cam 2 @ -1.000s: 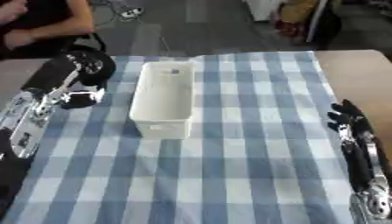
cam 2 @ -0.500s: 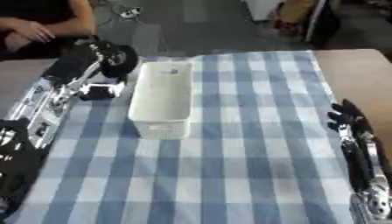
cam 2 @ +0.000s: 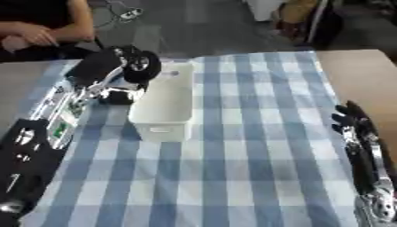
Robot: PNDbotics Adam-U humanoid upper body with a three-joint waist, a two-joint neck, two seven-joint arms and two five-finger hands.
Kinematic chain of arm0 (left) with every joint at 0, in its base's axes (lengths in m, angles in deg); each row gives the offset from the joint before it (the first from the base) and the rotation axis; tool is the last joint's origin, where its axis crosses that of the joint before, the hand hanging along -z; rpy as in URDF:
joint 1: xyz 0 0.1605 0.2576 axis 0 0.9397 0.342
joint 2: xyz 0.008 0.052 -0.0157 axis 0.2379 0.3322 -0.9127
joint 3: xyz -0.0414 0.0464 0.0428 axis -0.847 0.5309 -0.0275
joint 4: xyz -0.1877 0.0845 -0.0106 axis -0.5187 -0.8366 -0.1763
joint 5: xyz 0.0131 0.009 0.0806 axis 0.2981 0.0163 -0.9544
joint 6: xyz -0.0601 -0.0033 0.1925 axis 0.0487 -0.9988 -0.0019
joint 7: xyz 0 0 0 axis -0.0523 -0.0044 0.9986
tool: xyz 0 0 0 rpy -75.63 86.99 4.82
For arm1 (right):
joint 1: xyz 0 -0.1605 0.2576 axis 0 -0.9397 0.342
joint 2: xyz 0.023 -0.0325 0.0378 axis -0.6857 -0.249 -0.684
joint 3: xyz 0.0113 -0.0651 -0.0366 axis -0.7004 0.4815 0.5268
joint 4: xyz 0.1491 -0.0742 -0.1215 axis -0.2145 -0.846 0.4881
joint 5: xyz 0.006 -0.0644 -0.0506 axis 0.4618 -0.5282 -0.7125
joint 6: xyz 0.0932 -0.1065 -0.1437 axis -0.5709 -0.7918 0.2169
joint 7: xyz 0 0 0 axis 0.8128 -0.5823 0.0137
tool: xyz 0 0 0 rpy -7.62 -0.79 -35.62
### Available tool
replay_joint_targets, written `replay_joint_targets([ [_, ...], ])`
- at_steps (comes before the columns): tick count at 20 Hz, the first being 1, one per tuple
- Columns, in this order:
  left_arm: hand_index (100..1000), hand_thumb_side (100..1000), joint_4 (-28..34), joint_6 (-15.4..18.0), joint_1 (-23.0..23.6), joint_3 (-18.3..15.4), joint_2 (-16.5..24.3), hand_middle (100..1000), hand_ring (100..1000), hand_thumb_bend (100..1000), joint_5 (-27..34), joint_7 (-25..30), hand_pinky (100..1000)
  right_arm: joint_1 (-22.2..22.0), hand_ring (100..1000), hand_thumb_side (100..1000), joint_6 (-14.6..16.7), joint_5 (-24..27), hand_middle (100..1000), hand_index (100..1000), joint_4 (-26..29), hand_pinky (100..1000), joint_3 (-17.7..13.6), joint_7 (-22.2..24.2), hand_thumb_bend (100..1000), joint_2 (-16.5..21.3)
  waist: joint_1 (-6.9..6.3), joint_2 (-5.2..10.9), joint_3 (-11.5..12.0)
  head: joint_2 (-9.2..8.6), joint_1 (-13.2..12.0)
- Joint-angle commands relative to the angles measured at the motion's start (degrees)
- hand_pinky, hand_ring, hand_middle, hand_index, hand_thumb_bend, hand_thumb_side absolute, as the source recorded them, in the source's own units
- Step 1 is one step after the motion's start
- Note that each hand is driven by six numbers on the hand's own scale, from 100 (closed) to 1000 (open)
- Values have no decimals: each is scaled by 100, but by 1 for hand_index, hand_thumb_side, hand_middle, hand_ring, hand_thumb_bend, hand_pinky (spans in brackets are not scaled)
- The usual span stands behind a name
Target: Pick up objects on the table and place them in the box.
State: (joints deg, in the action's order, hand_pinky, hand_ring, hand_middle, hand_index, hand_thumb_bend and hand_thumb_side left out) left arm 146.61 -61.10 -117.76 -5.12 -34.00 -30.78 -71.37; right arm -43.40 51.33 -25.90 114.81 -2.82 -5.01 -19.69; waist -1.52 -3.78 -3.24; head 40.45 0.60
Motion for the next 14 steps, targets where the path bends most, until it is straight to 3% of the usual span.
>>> replay_joint_targets([
  [1, 224, 297, 2, 89, -112, 48, 18, 705, 753, 100, -76, 10, 878, 36, 863, 740, 5, -6, 859, 963, 119, 860, -5, 6, 100, 66, 8, 75, -7, -76, 22],
  [8, 248, 283, -124, 201, -42, 119, -27, 711, 755, 100, -162, 15, 881, 38, 863, 740, 5, -9, 859, 963, 117, 860, -7, 5, 100, 65, 13, 76, 1, -82, 23],
  [11, 491, 244, -134, 270, -20, 166, -6, 766, 788, 100, -214, 101, 905, 39, 862, 741, 5, -10, 859, 963, 117, 860, -9, 4, 100, 67, 13, 77, 3, -87, 20],
  [12, 501, 238, -126, 287, -15, 173, 1, 767, 790, 100, -252, 141, 906, 38, 863, 741, 5, -10, 859, 963, 117, 860, -9, 4, 100, 67, 13, 77, 4, -87, 21],
  [13, 615, 199, -125, 318, -7, 184, 9, 786, 801, 100, -294, 202, 913, 37, 863, 739, 5, -10, 859, 963, 116, 860, -8, 5, 100, 67, 13, 76, 6, -85, 21],
  [14, 655, 219, -121, 352, -1, 187, 14, 792, 804, 160, -325, 260, 915, 36, 863, 740, 5, -11, 859, 963, 116, 860, -8, 5, 100, 68, 13, 76, 7, -83, 22],
])
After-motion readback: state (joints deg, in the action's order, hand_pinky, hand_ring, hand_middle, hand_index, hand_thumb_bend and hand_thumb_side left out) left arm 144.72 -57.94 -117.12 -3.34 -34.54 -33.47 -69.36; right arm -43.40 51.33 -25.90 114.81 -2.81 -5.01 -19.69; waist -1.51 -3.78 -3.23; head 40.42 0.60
